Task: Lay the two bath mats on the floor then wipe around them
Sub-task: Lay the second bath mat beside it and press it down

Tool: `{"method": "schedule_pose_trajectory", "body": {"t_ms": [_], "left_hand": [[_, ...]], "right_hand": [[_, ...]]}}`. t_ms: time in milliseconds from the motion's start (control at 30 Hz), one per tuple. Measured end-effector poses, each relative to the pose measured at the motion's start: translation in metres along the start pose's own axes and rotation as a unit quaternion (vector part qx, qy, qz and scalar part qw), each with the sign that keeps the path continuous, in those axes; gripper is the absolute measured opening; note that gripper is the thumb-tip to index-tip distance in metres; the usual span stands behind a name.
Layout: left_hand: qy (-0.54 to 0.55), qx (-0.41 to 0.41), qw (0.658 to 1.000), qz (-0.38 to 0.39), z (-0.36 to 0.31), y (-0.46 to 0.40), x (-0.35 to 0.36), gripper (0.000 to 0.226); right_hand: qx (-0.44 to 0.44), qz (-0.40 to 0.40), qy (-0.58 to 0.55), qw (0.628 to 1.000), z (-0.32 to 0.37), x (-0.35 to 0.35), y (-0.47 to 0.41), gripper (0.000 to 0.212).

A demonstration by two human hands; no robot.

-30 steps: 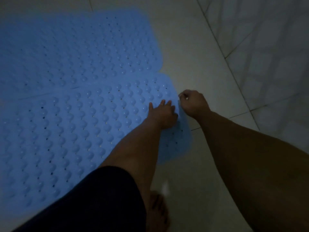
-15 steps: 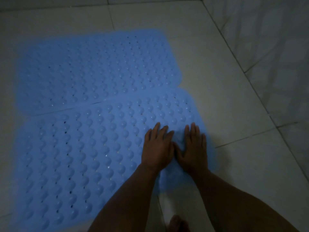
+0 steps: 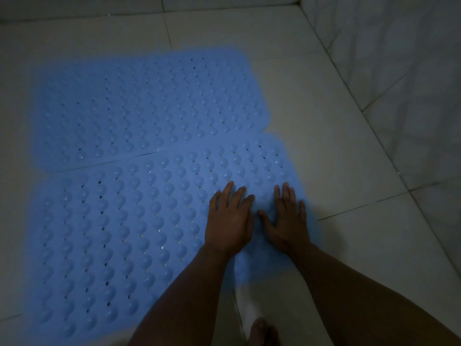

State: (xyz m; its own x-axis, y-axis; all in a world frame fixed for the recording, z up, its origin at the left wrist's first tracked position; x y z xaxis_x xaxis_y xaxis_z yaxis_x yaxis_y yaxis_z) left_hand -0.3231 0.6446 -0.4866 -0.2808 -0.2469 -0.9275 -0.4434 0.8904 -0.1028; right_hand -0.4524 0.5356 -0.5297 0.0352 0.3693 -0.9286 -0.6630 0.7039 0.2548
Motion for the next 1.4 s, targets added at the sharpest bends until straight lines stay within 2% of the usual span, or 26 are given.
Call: {"method": "schedule_pose_trajectory", "body": {"t_ms": [67, 133, 200, 233, 300, 367, 400, 567, 733, 833, 933, 1000, 1033, 1067, 1133, 1167, 1233, 1300, 1400], "left_hand": [[-0.004, -0.008, 1.0, -0.005, -0.005, 0.003, -0.007, 0.043], [-0.005, -0.017, 1.0, 0.008, -0.011, 0.006, -0.01, 0.044], [-0.012, -0.011, 0.999, 0.044, -0.02, 0.009, -0.005, 0.051], [-0.014, 0.004, 0.998, 0.068, -0.028, 0.013, 0.001, 0.055], [-0.028, 0.054, 0.993, 0.103, -0.048, 0.021, 0.017, 0.063], [-0.032, 0.078, 0.991, 0.105, -0.066, 0.032, 0.035, 0.068], [-0.027, 0.068, 0.993, 0.097, -0.069, 0.036, 0.043, 0.072], [-0.006, 0.053, 0.997, 0.063, -0.067, 0.041, 0.06, 0.084], [0.011, 0.057, 0.996, 0.074, -0.069, 0.044, 0.064, 0.092], [0.019, 0.049, 0.991, 0.123, -0.067, 0.045, 0.067, 0.103], [0.003, 0.042, 0.97, 0.238, -0.065, 0.04, 0.072, 0.112], [0.01, 0.033, 0.945, 0.326, -0.064, 0.028, 0.061, 0.108], [0.028, 0.017, 0.937, 0.348, -0.061, 0.022, 0.052, 0.098], [0.069, -0.005, 0.941, 0.332, -0.056, 0.016, 0.038, 0.084], [0.139, -0.029, 0.964, 0.224, -0.036, 0.014, 0.003, 0.058], [0.14, -0.024, 0.977, 0.159, -0.024, 0.021, -0.011, 0.053], [0.095, -0.02, 0.992, 0.08, 0.005, 0.04, -0.028, 0.046], [0.043, -0.048, 0.996, 0.061, 0.038, 0.051, -0.041, 0.047], [0.006, -0.09, 0.995, 0.041, 0.073, 0.055, -0.053, 0.051]], "right_hand": [[0.016, 0.057, -0.016, 0.998, -0.002, -0.006, -0.005, 0.103], [0.032, 0.113, -0.046, 0.992, -0.001, -0.022, -0.014, 0.089], [0.04, 0.124, -0.104, 0.986, 0.0, -0.049, -0.029, 0.069], [0.041, 0.101, -0.127, 0.986, -0.003, -0.066, -0.035, 0.059], [0.033, -0.001, -0.151, 0.988, -0.007, -0.1, -0.047, 0.039], [0.021, -0.103, -0.153, 0.983, -0.011, -0.12, -0.048, 0.034], [0.014, -0.127, -0.154, 0.98, -0.013, -0.121, -0.05, 0.034], [-0.094, -0.18, -0.092, 0.975, -0.01, -0.095, -0.063, 0.022], [-0.074, -0.155, -0.079, 0.982, -0.016, -0.073, -0.064, 0.03], [-0.084, -0.162, -0.094, 0.979, -0.012, -0.076, -0.054, 0.031], [-0.074, -0.172, -0.101, 0.977, -0.006, -0.09, -0.038, 0.033], [-0.043, -0.143, -0.107, 0.983, 0.003, -0.098, -0.029, 0.037], [-0.037, -0.127, -0.113, 0.985, 0.009, -0.102, -0.026, 0.037], [-0.036, -0.115, -0.119, 0.985, 0.016, -0.104, -0.023, 0.035], [-0.033, -0.102, -0.132, 0.985, 0.031, -0.103, -0.017, 0.028], [-0.038, -0.104, -0.127, 0.986, 0.039, -0.1, -0.012, 0.027], [-0.074, -0.125, -0.09, 0.985, 0.058, -0.086, 0.0, 0.03], [-0.137, -0.127, -0.044, 0.981, 0.088, -0.058, 0.013, 0.037], [-0.17, -0.063, 0.019, 0.983, 0.124, -0.001, 0.033, 0.058]]}}
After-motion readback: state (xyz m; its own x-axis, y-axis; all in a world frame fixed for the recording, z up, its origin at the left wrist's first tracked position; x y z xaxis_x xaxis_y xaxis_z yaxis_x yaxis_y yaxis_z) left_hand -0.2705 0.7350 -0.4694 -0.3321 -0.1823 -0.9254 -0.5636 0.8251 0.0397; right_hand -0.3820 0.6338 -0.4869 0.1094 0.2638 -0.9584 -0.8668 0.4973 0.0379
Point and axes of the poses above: each hand's wrist, its own y-axis away from the middle knuckle, its own x-axis out of the palm, z = x × y, the point moved 7 cm from there along -y, towards the middle knuckle, and after that the axes turned 3 degrees about -x, right-handed, at the moved point
